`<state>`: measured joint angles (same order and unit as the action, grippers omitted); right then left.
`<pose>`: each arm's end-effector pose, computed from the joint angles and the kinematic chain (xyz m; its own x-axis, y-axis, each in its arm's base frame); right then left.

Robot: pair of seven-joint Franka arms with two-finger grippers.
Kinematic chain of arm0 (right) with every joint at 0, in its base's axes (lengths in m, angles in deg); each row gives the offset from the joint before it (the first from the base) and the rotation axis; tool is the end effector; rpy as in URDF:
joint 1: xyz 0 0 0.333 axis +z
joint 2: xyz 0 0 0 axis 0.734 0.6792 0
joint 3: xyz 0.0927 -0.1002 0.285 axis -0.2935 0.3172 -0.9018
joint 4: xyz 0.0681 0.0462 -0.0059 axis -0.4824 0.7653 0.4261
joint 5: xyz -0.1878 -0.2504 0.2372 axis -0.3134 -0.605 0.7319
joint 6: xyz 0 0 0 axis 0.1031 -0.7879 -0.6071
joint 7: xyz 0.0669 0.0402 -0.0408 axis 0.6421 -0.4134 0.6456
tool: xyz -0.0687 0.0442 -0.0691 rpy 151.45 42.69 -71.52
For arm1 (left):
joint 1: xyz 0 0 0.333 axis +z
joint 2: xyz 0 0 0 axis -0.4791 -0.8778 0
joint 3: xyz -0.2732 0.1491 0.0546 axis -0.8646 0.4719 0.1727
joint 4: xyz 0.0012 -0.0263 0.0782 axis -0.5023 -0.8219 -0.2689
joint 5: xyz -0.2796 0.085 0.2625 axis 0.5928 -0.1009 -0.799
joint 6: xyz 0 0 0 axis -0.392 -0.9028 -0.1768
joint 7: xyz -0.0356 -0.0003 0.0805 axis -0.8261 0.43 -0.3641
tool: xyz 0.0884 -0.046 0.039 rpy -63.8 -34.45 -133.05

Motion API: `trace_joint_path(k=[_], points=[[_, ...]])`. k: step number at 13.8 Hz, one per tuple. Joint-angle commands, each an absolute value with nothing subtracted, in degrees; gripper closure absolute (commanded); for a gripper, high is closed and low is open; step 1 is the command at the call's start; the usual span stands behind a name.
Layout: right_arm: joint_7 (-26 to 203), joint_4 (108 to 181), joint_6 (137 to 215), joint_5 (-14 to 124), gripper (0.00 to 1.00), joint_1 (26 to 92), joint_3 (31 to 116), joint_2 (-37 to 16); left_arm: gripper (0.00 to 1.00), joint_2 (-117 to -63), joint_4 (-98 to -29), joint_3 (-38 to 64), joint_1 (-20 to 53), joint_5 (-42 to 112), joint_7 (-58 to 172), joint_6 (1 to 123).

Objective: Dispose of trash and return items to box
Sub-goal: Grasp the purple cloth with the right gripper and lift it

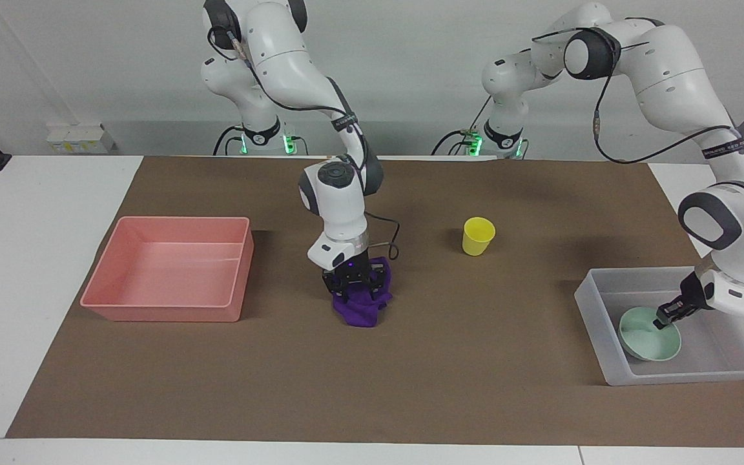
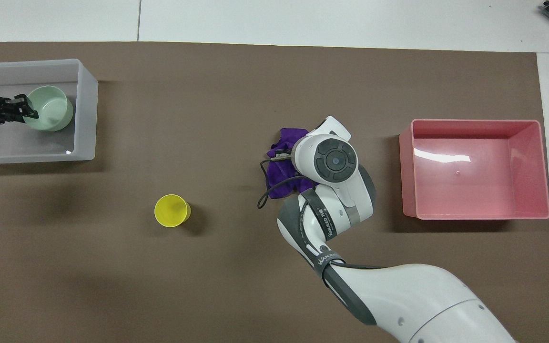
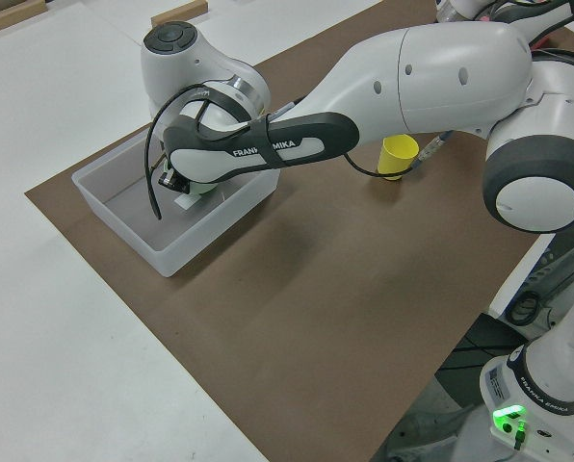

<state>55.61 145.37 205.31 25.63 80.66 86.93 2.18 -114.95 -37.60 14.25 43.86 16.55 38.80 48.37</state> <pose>0.5945 0.3096 0.2944 0.9702 0.0362 0.2396 0.0544 -0.9961 -0.0700 0.7048 0.1700 0.3395 0.9594 0.2604 0.1082 0.2476 -0.9615 0.1193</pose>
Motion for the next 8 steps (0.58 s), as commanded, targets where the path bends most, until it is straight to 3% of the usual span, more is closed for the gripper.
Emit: trace_joint_path(k=[1, 3, 5, 8], points=[[52.8, 143.2, 199.1, 26.3, 1.00, 81.1, 87.4, 1.2, 0.00, -115.2, -35.8, 14.3, 43.6, 16.5, 38.3, 49.0], [50.5, 141.9, 195.3, 26.4, 1.00, 81.1, 87.5, -0.1, 0.00, -114.2, -35.6, 14.4, 43.1, 16.5, 38.5, 49.1], [45.3, 141.5, 192.3, 26.4, 1.00, 81.1, 87.7, -3.4, 0.00, -108.3, -35.8, 14.0, 42.1, 15.8, 38.5, 47.6], [41.6, 141.1, 183.5, 26.6, 1.00, 80.4, 87.8, -11.1, 0.00, -101.6, -36.6, 14.3, 38.5, 14.6, 38.9, 32.4]])
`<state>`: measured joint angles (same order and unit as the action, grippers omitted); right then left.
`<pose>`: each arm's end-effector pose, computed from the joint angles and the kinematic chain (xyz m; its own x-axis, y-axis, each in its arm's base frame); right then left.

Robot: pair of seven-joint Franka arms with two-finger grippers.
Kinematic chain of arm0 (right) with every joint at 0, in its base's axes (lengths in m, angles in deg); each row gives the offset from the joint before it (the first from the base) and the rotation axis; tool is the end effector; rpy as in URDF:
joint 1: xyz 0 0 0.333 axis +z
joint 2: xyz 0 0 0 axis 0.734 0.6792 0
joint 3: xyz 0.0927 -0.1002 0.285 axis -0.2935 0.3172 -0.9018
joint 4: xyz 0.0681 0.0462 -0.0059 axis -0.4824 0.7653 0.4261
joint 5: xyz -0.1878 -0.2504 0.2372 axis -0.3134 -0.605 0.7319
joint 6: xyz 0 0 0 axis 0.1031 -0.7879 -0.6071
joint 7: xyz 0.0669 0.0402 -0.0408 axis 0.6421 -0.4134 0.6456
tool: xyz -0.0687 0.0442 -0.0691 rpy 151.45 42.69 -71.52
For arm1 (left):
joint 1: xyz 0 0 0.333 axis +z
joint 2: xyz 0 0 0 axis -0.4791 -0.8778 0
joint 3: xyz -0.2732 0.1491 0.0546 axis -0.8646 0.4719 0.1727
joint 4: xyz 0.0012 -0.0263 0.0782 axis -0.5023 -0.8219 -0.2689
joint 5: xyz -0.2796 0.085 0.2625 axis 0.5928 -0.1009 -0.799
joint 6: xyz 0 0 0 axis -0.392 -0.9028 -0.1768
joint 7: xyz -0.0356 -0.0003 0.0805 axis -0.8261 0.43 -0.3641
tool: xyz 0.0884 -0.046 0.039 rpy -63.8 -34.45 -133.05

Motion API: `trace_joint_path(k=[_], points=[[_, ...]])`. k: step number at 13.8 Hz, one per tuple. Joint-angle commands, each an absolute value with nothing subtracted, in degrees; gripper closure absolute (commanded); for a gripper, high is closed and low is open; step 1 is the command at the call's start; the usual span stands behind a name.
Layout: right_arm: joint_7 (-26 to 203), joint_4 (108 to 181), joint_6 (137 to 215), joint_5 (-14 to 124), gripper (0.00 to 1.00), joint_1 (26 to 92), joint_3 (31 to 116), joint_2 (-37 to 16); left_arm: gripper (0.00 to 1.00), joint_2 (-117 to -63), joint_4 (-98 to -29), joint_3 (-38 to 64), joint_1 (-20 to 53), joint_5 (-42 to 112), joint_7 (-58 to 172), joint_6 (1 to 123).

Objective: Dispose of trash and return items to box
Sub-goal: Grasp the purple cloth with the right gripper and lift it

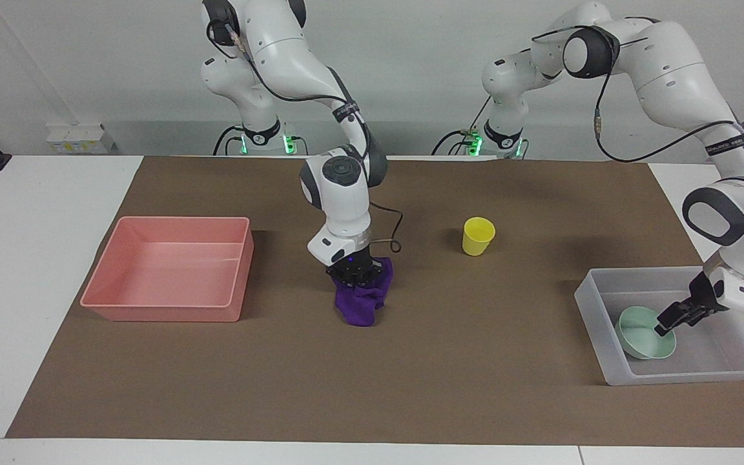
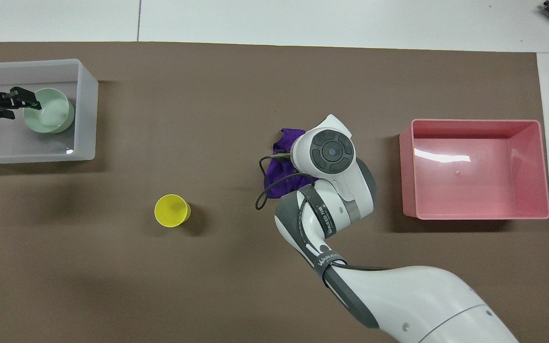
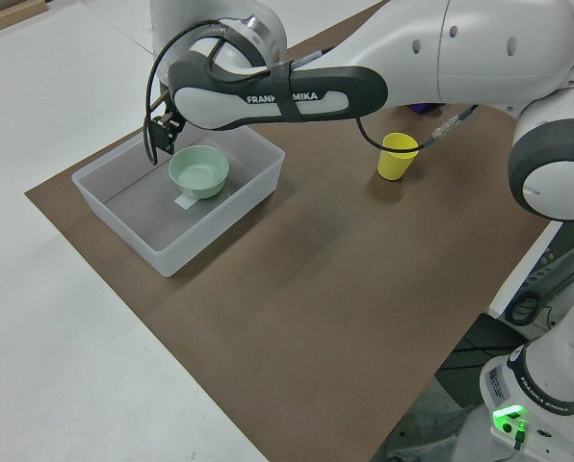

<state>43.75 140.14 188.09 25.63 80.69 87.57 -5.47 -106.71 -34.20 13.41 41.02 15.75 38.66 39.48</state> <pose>0.5925 0.3027 0.3936 0.9720 -0.1787 0.1525 -0.1674 -0.9823 -0.0841 0.7002 0.1221 0.4564 0.9722 0.1733 0.1576 0.1561 -0.9809 0.1158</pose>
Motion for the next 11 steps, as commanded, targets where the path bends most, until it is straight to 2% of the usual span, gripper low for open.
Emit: trace_joint_path(k=[1, 3, 5, 8, 11], points=[[40.2, 140.2, 179.6, 26.6, 1.00, 80.3, 87.9, -13.7, 0.00, -99.0, -37.4, 14.2, 37.6, 14.6, 39.6, 26.6], [39.5, 136.2, 171.5, 26.3, 1.00, 79.0, 88.5, -16.6, 0.00, -92.7, -42.1, 14.0, 35.3, 14.7, 41.3, 21.0], [40.5, 133.7, 165.5, 25.6, 1.00, 75.6, 88.8, -19.9, 0.00, -85.4, -51.5, 13.8, 30.3, 14.9, 45.8, 22.3], [50.5, 133.6, 158.9, 20.4, 1.00, 69.9, 88.7, -24.9, 0.00, -78.7, -63.7, 13.6, 23.0, 15.7, 49.6, 27.8], [63.5, 133.7, 157.5, 20.2, 1.00, 62.2, 88.7, -26.0, 0.00, -73.0, -77.5, 13.6, 18.8, 20.2, 49.6, 38.6]])
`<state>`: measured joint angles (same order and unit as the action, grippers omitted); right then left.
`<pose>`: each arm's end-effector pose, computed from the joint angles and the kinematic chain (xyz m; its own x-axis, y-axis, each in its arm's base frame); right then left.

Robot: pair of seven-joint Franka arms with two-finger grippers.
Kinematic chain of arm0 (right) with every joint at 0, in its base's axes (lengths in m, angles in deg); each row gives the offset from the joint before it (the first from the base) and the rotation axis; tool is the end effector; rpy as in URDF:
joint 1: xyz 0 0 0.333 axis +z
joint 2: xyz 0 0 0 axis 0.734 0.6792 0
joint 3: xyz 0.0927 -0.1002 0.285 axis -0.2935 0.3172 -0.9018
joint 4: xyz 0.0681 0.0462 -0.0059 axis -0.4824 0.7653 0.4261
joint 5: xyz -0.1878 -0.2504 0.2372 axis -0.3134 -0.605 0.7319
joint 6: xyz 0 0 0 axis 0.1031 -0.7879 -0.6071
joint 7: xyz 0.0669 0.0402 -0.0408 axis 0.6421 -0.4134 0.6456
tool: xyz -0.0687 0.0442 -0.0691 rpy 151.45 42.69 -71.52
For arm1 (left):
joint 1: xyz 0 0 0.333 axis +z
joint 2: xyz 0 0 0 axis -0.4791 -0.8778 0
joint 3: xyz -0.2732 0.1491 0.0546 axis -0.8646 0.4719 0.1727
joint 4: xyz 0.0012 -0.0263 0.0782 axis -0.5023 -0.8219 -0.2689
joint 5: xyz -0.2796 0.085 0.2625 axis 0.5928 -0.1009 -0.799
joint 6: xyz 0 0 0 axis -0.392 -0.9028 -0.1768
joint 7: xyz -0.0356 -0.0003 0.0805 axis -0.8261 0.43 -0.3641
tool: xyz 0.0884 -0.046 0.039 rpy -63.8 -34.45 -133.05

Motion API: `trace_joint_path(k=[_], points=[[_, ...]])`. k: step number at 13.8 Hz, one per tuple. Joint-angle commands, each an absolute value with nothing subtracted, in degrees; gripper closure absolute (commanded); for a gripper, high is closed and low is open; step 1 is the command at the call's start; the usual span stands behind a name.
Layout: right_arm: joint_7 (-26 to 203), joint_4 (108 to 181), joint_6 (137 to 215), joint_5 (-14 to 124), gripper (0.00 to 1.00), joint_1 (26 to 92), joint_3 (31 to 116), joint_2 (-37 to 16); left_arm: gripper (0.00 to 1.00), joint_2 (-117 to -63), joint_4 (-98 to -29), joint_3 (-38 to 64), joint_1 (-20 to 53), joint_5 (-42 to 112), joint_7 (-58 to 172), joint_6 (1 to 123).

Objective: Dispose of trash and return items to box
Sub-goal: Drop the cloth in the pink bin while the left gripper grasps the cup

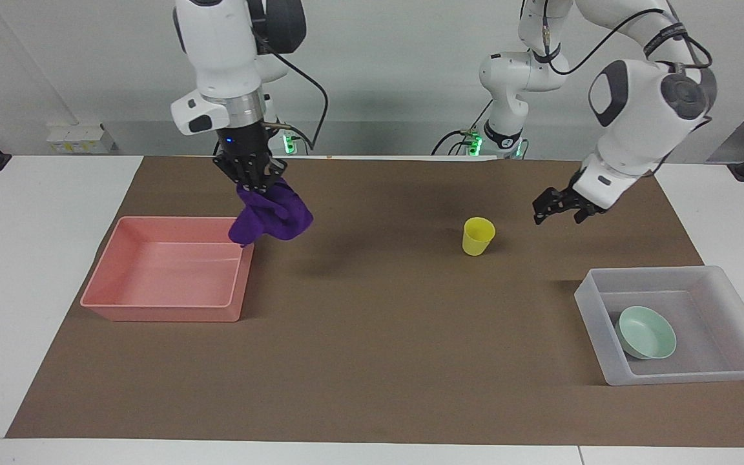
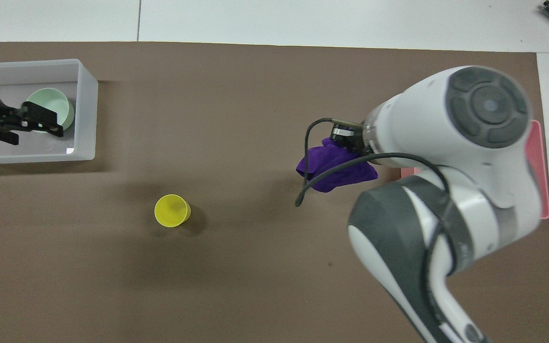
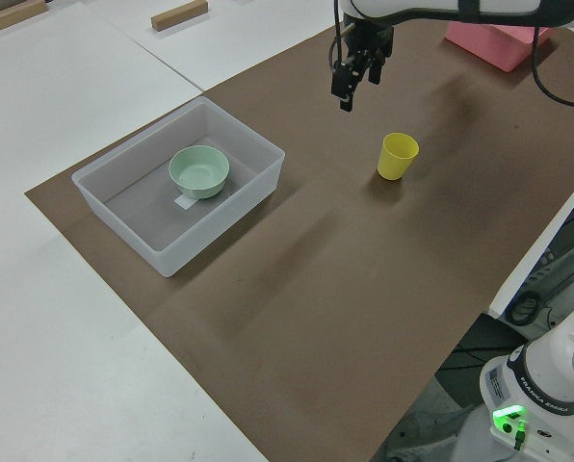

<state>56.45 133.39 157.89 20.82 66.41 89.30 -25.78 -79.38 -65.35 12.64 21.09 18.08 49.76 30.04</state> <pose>0.5605 0.0966 0.6178 0.9668 -0.2203 0.1298 -0.2233 -0.9747 0.0090 0.5357 -0.1136 0.4808 0.9952 -0.0051 -0.0982 0.0075 -0.9918 0.1273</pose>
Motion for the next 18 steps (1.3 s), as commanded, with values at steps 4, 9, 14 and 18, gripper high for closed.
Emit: trace_joint_path(k=[4, 9, 14, 18], points=[[82.4, 142.6, 166.8, 21.3, 1.00, 50.5, 88.6, -27.9, 0.00, -73.7, -89.9, 13.6, 14.1, 20.2, 49.6, 54.1], [91.6, 154.9, 182.9, 21.7, 1.00, 43.4, 88.6, -25.3, 1.00, -78.6, -90.2, 13.6, 12.2, 20.5, 50.5, 57.0], [92.3, 163.5, 191.5, 23.9, 1.00, 41.6, 88.6, -22.2, 1.00, -78.6, -84.2, 14.1, 14.3, 20.5, 50.8, 48.9], [89.9, 163.1, 191.9, 24.0, 0.06, 42.4, 88.5, -20.8, 1.00, -78.8, -66.9, 14.1, 22.8, 20.4, 49.8, 29.5]])
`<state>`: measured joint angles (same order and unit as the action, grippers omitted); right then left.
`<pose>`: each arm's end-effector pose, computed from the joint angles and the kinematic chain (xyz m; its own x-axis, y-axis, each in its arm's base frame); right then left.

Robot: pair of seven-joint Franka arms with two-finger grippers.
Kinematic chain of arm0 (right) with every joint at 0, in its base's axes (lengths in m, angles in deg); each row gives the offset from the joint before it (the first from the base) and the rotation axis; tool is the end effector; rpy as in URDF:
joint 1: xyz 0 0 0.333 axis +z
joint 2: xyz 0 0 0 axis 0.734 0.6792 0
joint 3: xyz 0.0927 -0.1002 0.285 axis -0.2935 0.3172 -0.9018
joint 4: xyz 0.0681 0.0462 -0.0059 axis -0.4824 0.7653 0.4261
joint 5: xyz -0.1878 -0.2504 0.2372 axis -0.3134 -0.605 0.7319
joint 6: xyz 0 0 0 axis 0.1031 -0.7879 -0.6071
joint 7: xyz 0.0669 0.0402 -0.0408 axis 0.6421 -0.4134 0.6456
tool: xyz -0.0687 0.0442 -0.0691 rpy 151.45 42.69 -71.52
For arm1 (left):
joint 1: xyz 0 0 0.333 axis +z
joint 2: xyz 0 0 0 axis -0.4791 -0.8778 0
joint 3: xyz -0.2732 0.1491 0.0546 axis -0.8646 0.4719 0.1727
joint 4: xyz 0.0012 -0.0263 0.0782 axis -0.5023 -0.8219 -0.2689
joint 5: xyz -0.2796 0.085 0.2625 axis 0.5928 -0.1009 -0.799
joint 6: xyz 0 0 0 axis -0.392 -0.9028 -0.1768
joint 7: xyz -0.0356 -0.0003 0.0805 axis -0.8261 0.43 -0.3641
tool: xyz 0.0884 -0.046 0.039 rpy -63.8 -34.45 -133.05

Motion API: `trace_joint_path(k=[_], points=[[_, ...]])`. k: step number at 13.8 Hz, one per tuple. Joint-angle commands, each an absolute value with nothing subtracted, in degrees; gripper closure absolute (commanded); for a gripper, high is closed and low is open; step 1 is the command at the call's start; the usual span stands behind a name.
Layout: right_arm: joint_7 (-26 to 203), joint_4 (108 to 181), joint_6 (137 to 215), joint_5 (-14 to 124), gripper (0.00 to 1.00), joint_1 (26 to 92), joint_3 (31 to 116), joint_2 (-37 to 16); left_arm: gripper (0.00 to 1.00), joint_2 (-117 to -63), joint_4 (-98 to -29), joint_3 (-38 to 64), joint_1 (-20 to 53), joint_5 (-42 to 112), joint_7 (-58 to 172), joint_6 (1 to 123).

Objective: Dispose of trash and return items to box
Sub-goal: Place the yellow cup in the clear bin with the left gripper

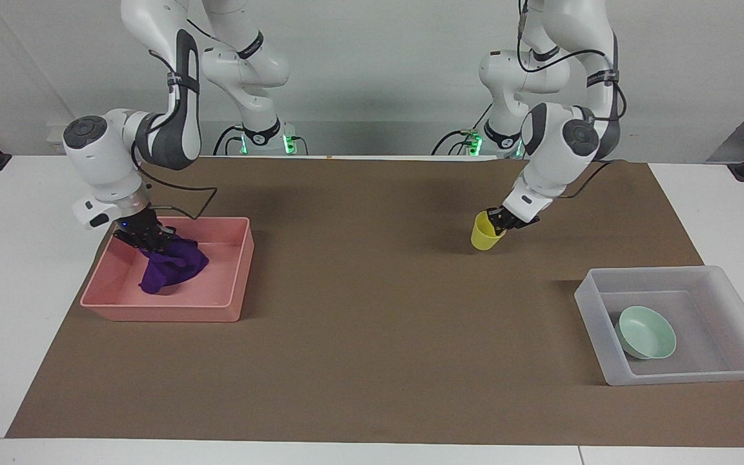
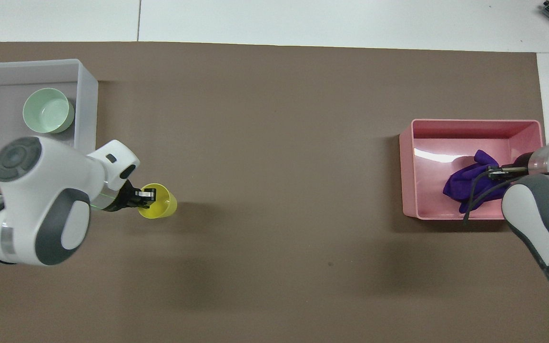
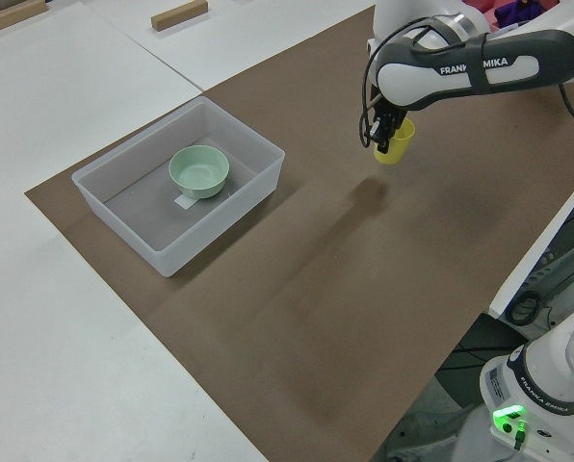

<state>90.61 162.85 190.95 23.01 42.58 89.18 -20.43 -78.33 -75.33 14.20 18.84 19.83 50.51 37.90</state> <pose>0.5472 -0.1295 0.3735 0.9964 -0.0310 0.0787 -0.0348 -0.9983 0.0467 0.5135 -0.1152 0.4211 0.9920 0.0275 -0.1235 0.0447 -0.9893 0.1388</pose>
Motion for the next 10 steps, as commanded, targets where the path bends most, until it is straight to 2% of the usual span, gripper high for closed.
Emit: trace_joint_path(k=[1, 5, 7, 8, 10], points=[[89.5, 162.8, 191.8, 24.0, 0.00, 42.6, 88.5, -20.8, 1.00, -79.5, -62.8, 14.1, 25.3, 20.4, 49.6, 26.3], [89.1, 159.6, 190.1, 23.9, 0.00, 44.9, 87.9, -23.2, 1.00, -86.3, -49.2, 14.3, 33.5, 19.3, 46.1, 23.5], [85.9, 158.6, 188.9, 23.9, 0.00, 45.6, 87.8, -25.2, 1.00, -92.3, -43.6, 14.3, 37.8, 19.4, 42.9, 24.8], [83.8, 157.1, 186.2, 23.8, 0.00, 47.3, 87.8, -25.5, 1.00, -96.0, -40.1, 14.3, 39.4, 19.3, 41.3, 26.7], [78.5, 152.5, 179.2, 23.1, 0.00, 48.0, 87.8, -25.6, 1.00, -101.1, -38.0, 14.3, 41.6, 18.4, 38.9, 32.7]])
